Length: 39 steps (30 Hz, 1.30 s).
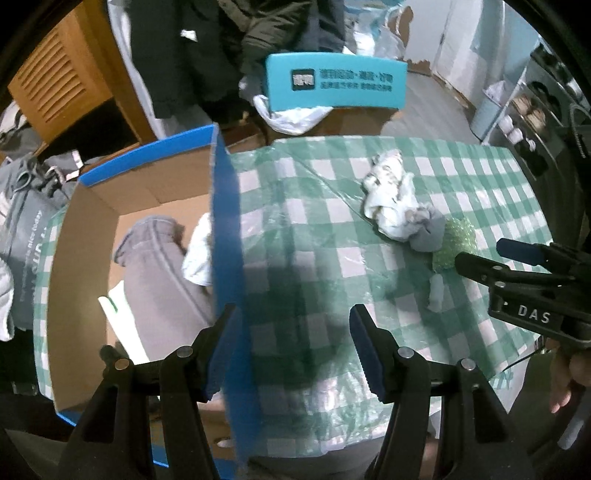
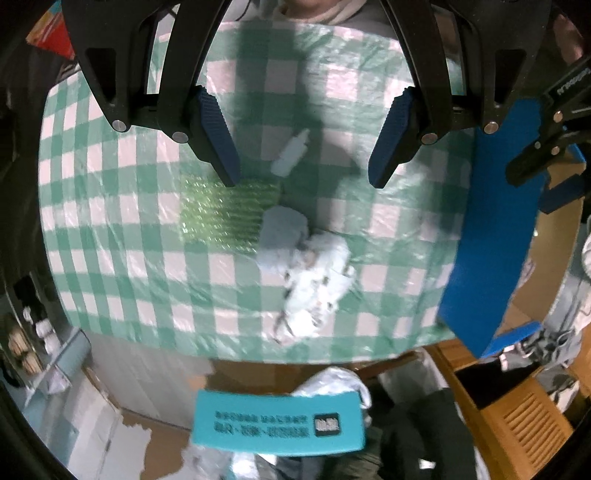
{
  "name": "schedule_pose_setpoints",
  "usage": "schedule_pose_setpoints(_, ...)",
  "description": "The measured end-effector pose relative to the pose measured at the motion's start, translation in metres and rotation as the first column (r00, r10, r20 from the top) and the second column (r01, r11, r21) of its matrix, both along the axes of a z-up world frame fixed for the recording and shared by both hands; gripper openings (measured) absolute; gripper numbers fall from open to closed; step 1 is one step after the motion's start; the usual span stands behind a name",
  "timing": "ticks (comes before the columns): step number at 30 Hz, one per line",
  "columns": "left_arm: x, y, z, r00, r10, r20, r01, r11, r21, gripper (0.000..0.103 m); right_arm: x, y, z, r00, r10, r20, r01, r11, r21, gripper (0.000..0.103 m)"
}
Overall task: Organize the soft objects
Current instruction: 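Move both tools back over the remaining items on the table, then grasp the white bottle with the right tool while the left tool grasps the white crumpled cloth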
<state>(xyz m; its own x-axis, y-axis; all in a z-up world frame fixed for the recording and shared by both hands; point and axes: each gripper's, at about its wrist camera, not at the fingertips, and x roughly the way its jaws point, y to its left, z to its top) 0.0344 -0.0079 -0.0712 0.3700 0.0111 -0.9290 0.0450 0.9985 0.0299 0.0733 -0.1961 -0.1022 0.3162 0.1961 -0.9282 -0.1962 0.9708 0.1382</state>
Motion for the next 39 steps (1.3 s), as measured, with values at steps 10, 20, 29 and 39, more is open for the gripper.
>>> schedule_pose_setpoints(10, 0.013, -0.019, -0.031, 0.998, -0.016, -0.057, 0.015, 1.000, -0.015, 0.062, 0.003, -0.009, -0.035, 0.996, -0.044, -0.076, 0.046, 0.999, 0.020, 0.072)
schedule_pose_setpoints(20, 0.027, -0.020, -0.062, 0.993, 0.025, -0.118, -0.030, 0.999, -0.033, 0.062, 0.007, -0.013, -0.068, 0.985, -0.069, -0.160, 0.077, 0.996, 0.046, 0.063)
schedule_pose_setpoints(29, 0.033, -0.023, -0.072, 0.989, 0.025, -0.144, -0.031, 0.999, -0.035, 0.062, 0.006, -0.005, -0.085, 0.980, -0.054, -0.190, 0.060, 0.998, 0.024, 0.052)
schedule_pose_setpoints(39, 0.038, -0.029, -0.079, 0.987, 0.020, -0.160, -0.027, 0.999, -0.041, 0.062, 0.002, -0.002, -0.090, 0.985, -0.023, -0.173, 0.027, 0.999, 0.024, 0.019)
